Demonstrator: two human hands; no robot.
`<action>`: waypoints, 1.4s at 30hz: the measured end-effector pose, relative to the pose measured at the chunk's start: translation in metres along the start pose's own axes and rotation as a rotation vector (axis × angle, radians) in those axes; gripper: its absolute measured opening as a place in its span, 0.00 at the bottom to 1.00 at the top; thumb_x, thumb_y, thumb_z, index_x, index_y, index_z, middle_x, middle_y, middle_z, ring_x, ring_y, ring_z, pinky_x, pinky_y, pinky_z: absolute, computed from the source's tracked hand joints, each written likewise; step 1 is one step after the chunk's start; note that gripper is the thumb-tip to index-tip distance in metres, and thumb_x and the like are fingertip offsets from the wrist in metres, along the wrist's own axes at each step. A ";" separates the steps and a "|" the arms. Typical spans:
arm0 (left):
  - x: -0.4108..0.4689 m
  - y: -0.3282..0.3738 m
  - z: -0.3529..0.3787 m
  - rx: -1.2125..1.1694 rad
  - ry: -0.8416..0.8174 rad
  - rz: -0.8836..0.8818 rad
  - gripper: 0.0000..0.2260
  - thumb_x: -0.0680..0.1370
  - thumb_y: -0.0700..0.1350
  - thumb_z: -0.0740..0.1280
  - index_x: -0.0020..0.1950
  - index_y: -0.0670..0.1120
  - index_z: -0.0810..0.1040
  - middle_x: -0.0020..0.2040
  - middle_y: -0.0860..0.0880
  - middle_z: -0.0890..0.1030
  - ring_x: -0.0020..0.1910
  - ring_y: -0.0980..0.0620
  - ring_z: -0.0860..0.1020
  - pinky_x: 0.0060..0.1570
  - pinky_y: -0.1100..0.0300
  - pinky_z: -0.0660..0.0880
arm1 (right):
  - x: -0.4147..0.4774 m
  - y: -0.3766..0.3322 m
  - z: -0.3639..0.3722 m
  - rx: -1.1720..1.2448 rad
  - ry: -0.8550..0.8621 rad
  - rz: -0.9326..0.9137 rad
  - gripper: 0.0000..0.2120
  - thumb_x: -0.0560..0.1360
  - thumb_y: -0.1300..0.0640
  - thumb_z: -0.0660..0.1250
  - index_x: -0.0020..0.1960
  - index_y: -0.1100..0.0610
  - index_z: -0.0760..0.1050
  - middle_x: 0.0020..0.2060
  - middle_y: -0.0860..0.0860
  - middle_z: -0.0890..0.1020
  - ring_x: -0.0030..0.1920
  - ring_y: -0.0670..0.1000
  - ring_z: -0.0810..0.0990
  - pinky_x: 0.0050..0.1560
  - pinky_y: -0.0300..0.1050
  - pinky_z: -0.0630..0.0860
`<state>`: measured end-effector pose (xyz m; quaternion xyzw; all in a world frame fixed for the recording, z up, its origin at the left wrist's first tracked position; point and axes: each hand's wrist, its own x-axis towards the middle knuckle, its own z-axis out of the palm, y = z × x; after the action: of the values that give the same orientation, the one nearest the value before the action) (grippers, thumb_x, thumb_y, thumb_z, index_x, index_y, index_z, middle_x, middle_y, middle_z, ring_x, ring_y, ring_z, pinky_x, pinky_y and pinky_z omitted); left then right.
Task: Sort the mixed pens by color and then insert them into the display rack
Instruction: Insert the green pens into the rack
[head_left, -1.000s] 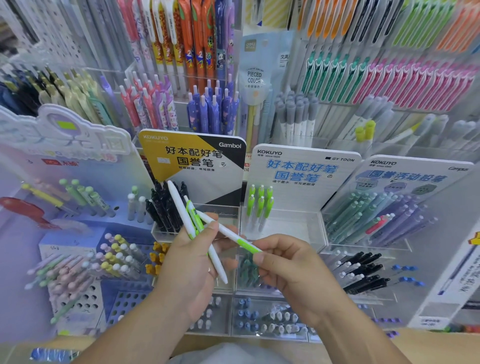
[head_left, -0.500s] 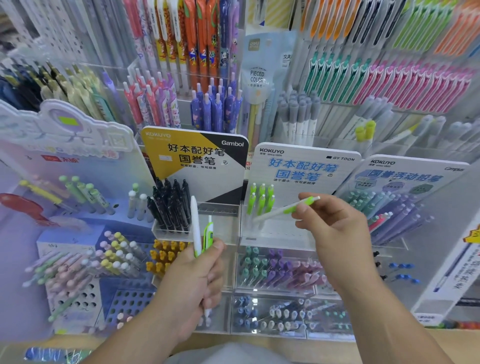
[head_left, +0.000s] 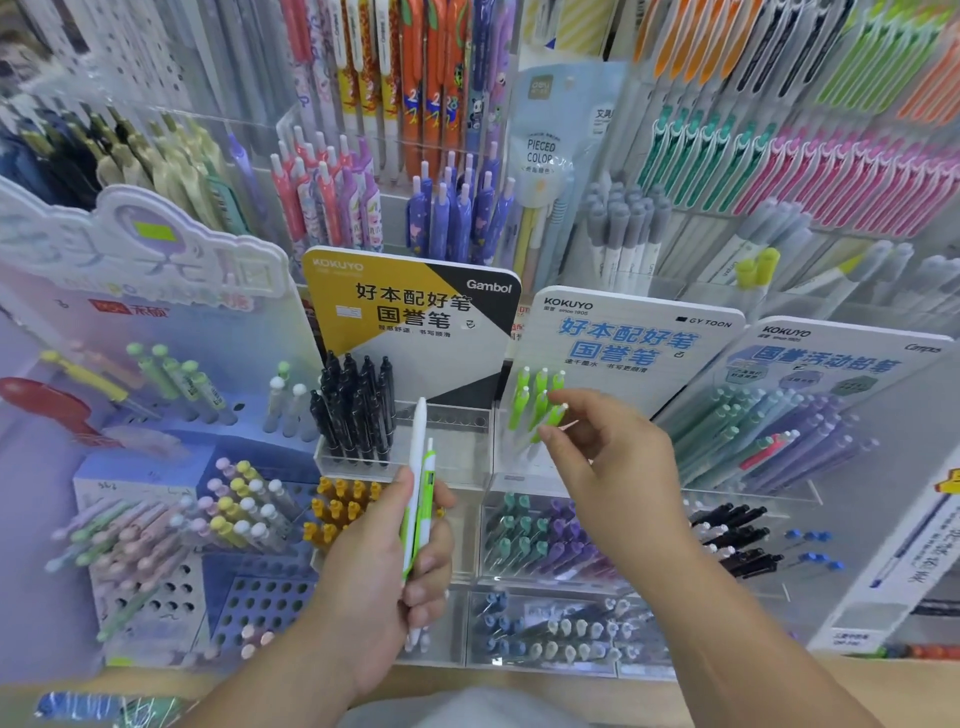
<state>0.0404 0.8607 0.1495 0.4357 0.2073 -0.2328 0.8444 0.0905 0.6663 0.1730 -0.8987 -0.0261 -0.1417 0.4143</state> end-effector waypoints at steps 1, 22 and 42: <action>0.000 0.000 0.000 0.008 -0.003 0.007 0.20 0.78 0.61 0.60 0.50 0.45 0.76 0.30 0.47 0.61 0.21 0.53 0.55 0.23 0.64 0.53 | 0.000 0.000 0.003 0.017 -0.006 0.018 0.11 0.74 0.61 0.73 0.56 0.52 0.80 0.39 0.40 0.79 0.40 0.44 0.79 0.41 0.33 0.74; 0.000 0.003 0.003 0.156 -0.052 0.107 0.12 0.76 0.52 0.67 0.48 0.43 0.74 0.32 0.45 0.68 0.24 0.51 0.60 0.25 0.59 0.60 | -0.005 0.003 0.020 -0.069 -0.011 -0.022 0.16 0.74 0.55 0.74 0.58 0.47 0.74 0.40 0.41 0.82 0.37 0.42 0.81 0.40 0.44 0.80; 0.003 -0.001 0.049 0.173 0.047 0.174 0.02 0.68 0.42 0.72 0.39 0.46 0.80 0.32 0.45 0.74 0.22 0.55 0.64 0.23 0.63 0.58 | -0.026 0.009 -0.066 0.808 -0.234 0.505 0.05 0.72 0.71 0.71 0.46 0.64 0.80 0.44 0.59 0.86 0.41 0.55 0.85 0.44 0.44 0.82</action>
<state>0.0491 0.8192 0.1734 0.5286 0.1676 -0.1656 0.8155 0.0521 0.6127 0.1993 -0.6543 0.0932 0.0867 0.7454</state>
